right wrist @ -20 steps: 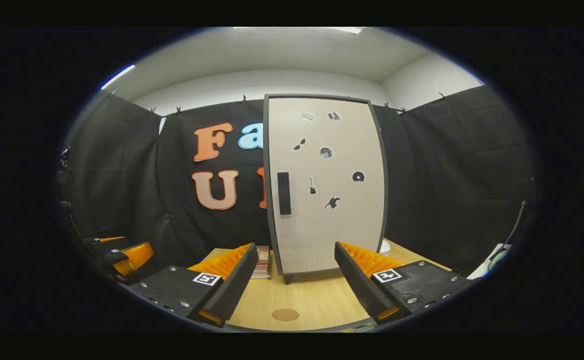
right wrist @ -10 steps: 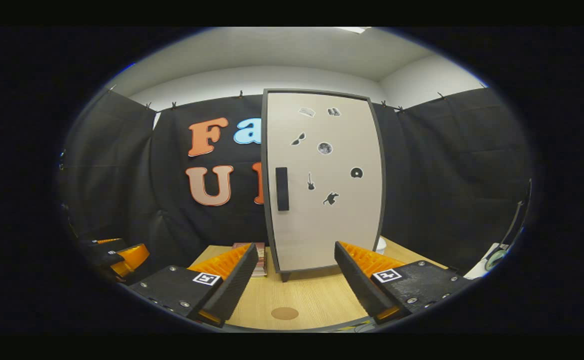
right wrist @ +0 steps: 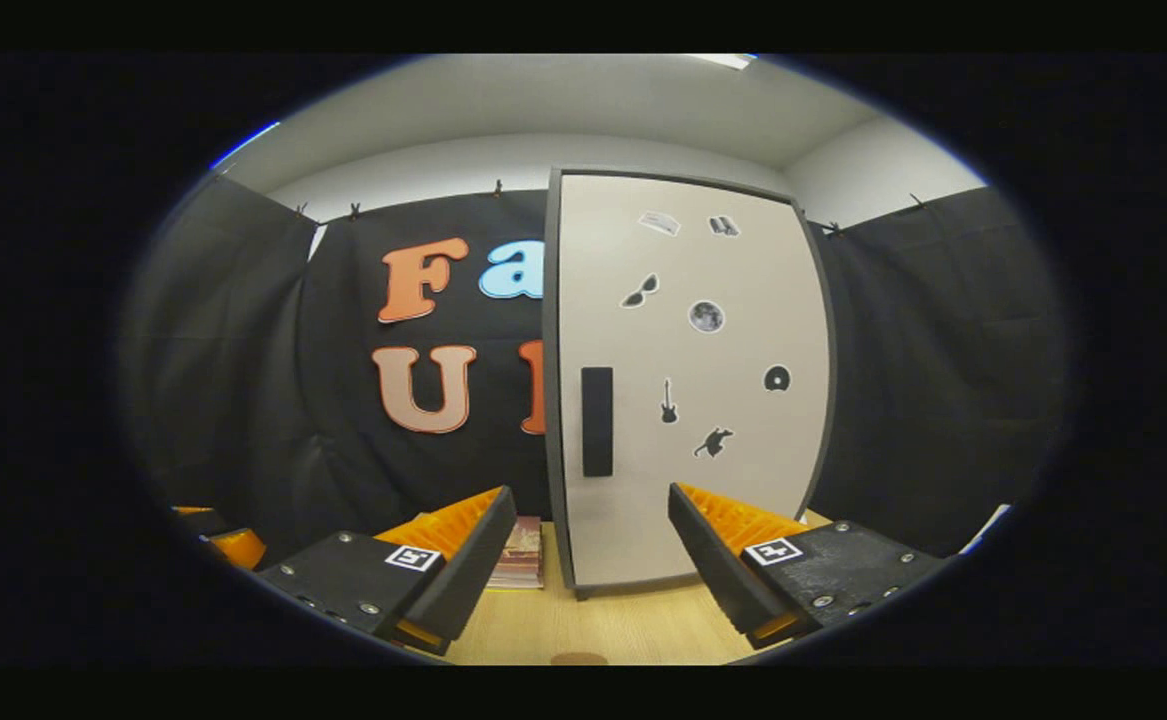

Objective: Open the cabinet door with the right hand, grasp the bottle in the cabinet with the left hand and place it on the coaster, then close the cabinet door with the right hand.

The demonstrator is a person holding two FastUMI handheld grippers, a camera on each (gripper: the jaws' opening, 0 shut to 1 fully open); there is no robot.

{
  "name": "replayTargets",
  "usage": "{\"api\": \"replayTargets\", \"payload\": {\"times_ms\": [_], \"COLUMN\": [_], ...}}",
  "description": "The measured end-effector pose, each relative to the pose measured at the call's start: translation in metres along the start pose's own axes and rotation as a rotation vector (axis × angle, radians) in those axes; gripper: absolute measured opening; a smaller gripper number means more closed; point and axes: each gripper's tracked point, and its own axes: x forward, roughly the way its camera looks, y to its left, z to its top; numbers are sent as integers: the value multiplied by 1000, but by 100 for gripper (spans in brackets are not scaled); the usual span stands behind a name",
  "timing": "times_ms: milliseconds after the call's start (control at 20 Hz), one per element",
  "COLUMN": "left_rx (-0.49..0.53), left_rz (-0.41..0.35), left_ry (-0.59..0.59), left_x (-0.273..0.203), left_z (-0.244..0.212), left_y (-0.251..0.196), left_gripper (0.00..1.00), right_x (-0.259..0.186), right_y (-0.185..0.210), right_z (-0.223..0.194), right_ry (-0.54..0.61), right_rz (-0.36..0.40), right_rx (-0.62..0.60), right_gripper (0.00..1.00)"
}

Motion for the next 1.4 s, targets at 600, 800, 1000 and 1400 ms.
{"api": "replayTargets", "payload": {"times_ms": [600, 800, 1000, 1400], "left_rx": [9, 20, 24, -9], "left_rz": [149, 162, 156, 116], "left_ry": [39, 49, 55, 42], "left_x": [60, 66, 60, 18], "left_z": [-7, -12, -16, -25], "left_y": [33, 32, 31, 31], "left_gripper": [96, 96, 96, 99], "right_x": [148, 154, 151, 88], "right_y": [-7, -9, -9, -26], "right_z": [3, -1, 0, 2], "right_ry": [22, 17, 24, 33], "right_rz": [30, 16, 4, -28], "right_rx": [40, 45, 55, 95], "right_gripper": [78, 41, 33, 22]}}
